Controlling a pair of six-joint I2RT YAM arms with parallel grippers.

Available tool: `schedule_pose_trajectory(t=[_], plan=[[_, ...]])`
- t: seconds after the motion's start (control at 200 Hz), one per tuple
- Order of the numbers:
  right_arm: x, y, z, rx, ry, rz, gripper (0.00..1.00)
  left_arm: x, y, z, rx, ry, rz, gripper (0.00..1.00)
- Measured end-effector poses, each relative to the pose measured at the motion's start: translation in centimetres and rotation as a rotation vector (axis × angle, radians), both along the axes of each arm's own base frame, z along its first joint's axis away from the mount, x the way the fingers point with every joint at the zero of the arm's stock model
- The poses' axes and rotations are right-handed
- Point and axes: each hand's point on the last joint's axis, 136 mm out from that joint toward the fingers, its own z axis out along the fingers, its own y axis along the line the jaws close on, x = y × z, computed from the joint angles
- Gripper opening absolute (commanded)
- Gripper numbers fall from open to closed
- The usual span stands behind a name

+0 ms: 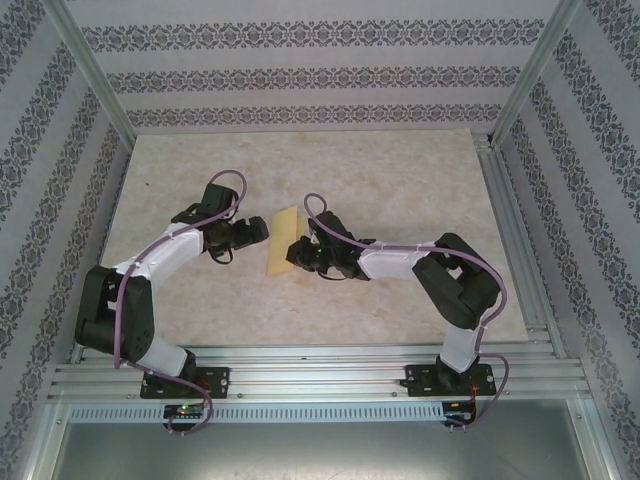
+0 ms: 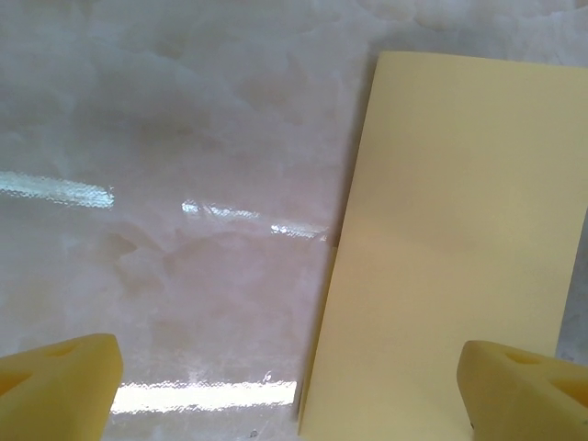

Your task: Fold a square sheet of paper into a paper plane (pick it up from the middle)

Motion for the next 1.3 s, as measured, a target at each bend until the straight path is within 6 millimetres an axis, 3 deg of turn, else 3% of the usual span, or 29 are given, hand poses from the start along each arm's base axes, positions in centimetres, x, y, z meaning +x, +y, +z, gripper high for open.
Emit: schedule_pose_trajectory(t=[0.1,0.215,0.405,0.525,0.664,0.754,0.874,0.939,1.024,1.299], plan=[[0.2,-0.7,-0.2,-0.007,0.003,-0.011,0.00,-0.1,-0.7,-0.1,-0.038,-0.004,-0.028,0.97],[0.1,-2.8,-0.3,-0.034,0.014,-0.017,0.00,0.1,-2.1,0.5,-0.104,-0.028,-0.075,0.97],[-0.1,-5.8,1.3,-0.039,0.039,0.004,0.00,0.6,-4.9,2.3,-0.227,-0.093,-0.171,0.97],[-0.9,-6.6,1.5,-0.046,0.055,0.028,0.00,0.3,-7.4,2.5,-0.276,-0.108,-0.243,0.90],[-1.5,-6.9,1.0,-0.064,0.080,0.047,0.04,-0.3,-10.1,1.1,-0.315,-0.062,-0.303,0.78],[-1.6,-7.0,0.7,-0.069,0.087,0.050,0.07,-0.6,-11.4,0.2,-0.324,-0.036,-0.331,0.66],[-1.5,-7.0,0.3,-0.068,0.101,0.046,0.20,-0.5,-12.6,-0.5,-0.332,-0.015,-0.347,0.53],[-1.5,-6.9,0.2,-0.060,0.102,0.040,0.28,-0.3,-13.0,-1.0,-0.332,-0.009,-0.349,0.48],[-1.5,-6.9,-0.1,-0.046,0.098,0.030,0.31,-0.1,-13.1,-1.8,-0.328,0.006,-0.346,0.42],[-3.0,-8.3,-1.6,-0.022,0.152,-0.042,0.30,-0.3,-12.8,-4.8,-0.301,0.075,-0.329,0.35]])
